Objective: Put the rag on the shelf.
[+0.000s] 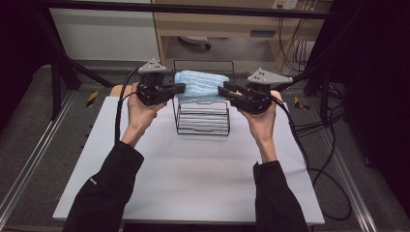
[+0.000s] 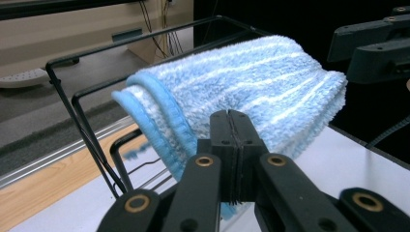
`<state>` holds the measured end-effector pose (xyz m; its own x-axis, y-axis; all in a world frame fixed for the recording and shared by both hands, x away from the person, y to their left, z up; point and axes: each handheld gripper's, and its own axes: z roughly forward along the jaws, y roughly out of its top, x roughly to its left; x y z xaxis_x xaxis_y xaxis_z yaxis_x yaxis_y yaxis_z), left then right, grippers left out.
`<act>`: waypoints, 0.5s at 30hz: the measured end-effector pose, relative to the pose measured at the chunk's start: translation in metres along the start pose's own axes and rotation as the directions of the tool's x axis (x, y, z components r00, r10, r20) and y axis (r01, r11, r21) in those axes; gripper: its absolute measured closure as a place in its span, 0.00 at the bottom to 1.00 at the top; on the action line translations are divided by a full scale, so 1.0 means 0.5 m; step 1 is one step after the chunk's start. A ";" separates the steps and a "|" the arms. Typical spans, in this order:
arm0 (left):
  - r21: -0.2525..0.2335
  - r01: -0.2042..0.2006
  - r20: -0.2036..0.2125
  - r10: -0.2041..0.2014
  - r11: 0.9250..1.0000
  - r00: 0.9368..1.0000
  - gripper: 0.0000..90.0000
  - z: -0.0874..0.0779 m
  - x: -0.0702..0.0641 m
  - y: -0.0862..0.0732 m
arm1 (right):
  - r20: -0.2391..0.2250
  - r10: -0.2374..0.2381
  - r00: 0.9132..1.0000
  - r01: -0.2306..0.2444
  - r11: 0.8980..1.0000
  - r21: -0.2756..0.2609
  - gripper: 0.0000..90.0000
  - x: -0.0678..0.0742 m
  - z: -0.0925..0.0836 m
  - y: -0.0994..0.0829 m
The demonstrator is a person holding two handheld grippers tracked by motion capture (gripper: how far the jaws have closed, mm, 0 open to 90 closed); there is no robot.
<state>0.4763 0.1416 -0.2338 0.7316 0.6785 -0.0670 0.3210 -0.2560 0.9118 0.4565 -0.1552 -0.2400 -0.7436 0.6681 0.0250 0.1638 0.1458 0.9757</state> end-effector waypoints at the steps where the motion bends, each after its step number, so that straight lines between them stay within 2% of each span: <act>1: -0.001 -0.001 0.001 0.001 1.000 1.000 0.99 0.001 0.000 -0.003 | -0.001 0.011 1.000 -0.011 1.000 0.017 0.85 0.001 0.003 -0.001; 4: 0.002 -0.006 0.002 0.006 1.000 1.000 0.99 0.002 0.000 -0.013 | -0.004 0.034 0.999 -0.034 0.997 0.066 0.94 0.001 0.012 -0.009; 7: 0.011 -0.012 0.000 0.012 1.000 1.000 0.99 0.008 0.001 -0.024 | -0.002 0.058 0.998 -0.058 0.994 0.091 0.98 -0.005 0.018 -0.022; 12: 0.024 -0.020 -0.010 0.020 1.000 1.000 0.99 0.020 0.003 -0.038 | 0.015 0.070 0.997 -0.071 0.990 0.118 0.99 -0.015 0.028 -0.045; 15: 0.033 -0.020 -0.015 0.021 0.999 1.000 0.99 0.029 0.004 -0.045 | 0.026 0.075 0.997 -0.078 0.990 0.115 0.99 -0.020 0.034 -0.058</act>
<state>0.4793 0.1389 -0.2601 0.7289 0.6834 -0.0419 0.3257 -0.2923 0.8992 0.4703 -0.1539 -0.2722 -0.7124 0.6956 0.0926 0.2942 0.1763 0.9393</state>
